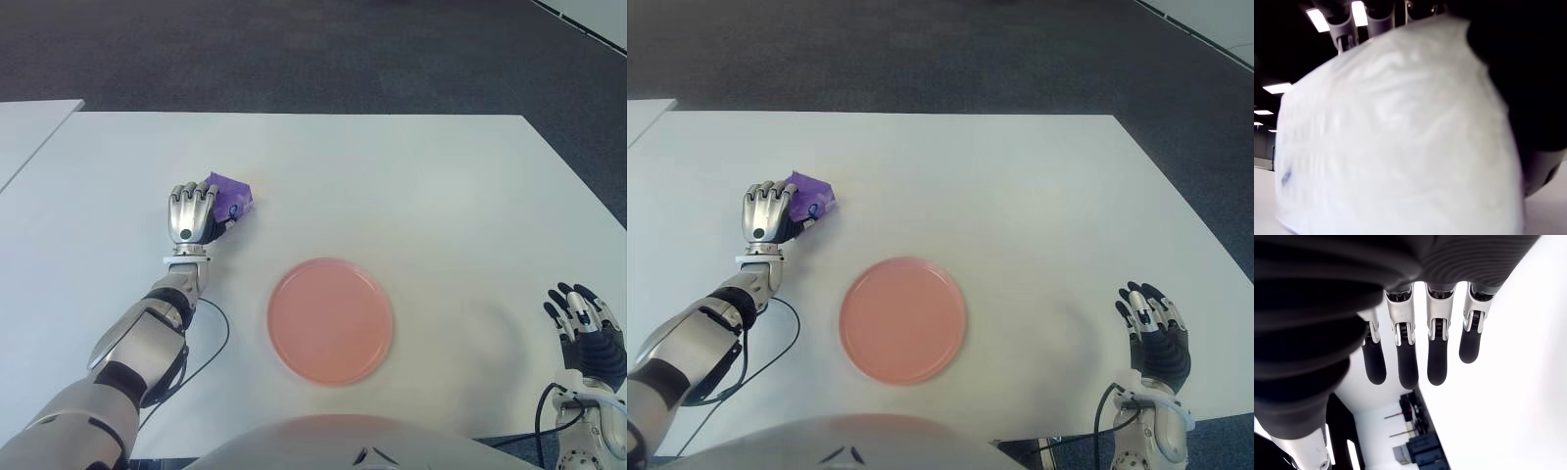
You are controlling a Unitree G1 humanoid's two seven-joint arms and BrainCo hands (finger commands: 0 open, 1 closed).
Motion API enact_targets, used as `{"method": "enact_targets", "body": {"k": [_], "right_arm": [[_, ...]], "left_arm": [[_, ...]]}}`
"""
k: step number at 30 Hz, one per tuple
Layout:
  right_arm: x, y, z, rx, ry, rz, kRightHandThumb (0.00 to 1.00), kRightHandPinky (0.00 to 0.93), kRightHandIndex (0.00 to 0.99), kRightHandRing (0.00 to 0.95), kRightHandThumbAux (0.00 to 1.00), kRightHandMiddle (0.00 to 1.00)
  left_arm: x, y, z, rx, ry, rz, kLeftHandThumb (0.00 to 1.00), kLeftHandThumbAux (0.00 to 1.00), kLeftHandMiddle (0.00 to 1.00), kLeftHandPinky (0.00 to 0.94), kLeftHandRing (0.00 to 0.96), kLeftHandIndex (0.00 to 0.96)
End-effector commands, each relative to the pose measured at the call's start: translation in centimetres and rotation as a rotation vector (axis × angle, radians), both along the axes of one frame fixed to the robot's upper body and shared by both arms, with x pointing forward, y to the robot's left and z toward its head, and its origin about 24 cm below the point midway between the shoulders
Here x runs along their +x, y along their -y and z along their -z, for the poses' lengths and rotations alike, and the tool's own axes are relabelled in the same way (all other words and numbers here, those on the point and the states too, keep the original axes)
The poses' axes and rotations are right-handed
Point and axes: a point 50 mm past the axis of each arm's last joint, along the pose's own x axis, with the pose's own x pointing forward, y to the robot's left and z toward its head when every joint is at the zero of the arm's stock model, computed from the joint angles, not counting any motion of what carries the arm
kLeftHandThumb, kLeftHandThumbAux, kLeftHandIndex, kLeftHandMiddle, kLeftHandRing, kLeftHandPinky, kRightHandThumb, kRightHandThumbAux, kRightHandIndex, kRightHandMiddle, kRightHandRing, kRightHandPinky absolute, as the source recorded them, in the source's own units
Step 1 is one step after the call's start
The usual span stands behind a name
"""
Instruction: Put the tissue paper into the plate.
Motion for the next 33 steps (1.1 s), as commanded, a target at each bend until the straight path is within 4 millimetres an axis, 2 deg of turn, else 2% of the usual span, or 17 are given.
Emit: {"method": "enact_targets", "body": {"k": [1,13,24,33], "right_arm": [[0.4,0.1,2.0,0.029,-0.029,-0.024,0.045,0.259,0.336,0.306,0.729,0.356],[0.5,0.1,2.7,0.052,-0.025,-0.007,0.061,0.249,0.349,0.312,0.696,0.367],[0.6,-0.1,3.6,0.033,-0.061,-0.015,0.107,0.228,0.366,0.313,0.658,0.384],[0.5,-0.7,4.2,0.032,-0.087,-0.027,0.134,0.220,0.360,0.305,0.641,0.378]], "left_arm": [[-0.6,-0.5,0.5,0.030,-0.016,-0.002,0.746,0.694,0.868,0.858,0.856,0.443],[-0.3,-0.7,-0.3,0.038,0.030,0.012,0.745,0.694,0.872,0.855,0.859,0.443],[1.3,-0.8,-3.4,0.066,0.189,0.090,0.746,0.693,0.875,0.866,0.864,0.443],[1.3,-0.6,-5.1,0.091,0.258,0.194,0.747,0.693,0.871,0.864,0.866,0.443]]}}
